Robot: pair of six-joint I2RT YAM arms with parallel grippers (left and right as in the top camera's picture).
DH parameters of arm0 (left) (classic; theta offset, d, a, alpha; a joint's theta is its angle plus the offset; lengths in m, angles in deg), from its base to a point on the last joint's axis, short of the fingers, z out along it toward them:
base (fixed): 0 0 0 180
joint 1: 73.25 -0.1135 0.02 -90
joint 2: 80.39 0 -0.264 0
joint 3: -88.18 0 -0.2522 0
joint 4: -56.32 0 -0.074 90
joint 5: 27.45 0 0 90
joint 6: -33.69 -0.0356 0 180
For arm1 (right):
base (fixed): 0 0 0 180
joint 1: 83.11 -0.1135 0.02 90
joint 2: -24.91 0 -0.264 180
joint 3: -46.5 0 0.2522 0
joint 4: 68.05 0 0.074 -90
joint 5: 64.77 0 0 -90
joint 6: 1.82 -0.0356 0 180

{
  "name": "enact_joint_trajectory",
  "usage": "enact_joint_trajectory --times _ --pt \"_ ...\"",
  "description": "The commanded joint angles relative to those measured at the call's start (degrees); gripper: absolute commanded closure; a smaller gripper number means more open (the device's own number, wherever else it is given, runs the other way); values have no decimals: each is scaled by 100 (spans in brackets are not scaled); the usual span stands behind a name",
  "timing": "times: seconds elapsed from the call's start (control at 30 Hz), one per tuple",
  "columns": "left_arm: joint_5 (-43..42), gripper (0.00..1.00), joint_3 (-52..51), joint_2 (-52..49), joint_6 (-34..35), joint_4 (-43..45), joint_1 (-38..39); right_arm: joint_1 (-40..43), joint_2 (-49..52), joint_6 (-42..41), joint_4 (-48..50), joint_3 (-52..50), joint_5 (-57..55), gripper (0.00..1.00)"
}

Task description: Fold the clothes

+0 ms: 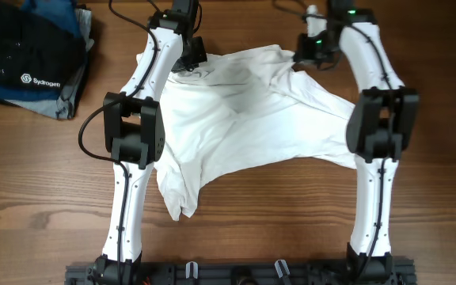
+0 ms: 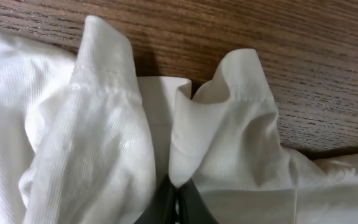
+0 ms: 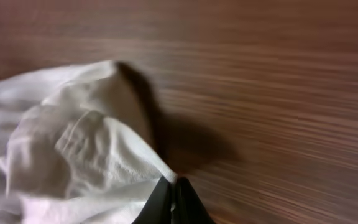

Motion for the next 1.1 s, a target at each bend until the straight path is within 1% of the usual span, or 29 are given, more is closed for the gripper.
enact_joint_trajectory --times 0.0,0.23,0.4,0.6,0.93,1.07 --pt "-9 96 42 -17 50 -26 -35 197 -741 -85 9 173 -79 95" --pt "-11 96 42 -17 50 -24 -35 376 -1362 -46 68 173 -223 95" --pt "-15 96 42 -7 50 122 -35 380 -1628 -39 81 173 -782 95" --pt "-162 96 42 155 52 599 -35 396 -1676 -74 44 173 -855 95" --pt "-153 96 42 813 46 1460 -31 450 -1687 -63 219 173 -872 96" --pt "142 96 42 1084 7 1615 -37 599 -1690 -114 284 173 -872 96"
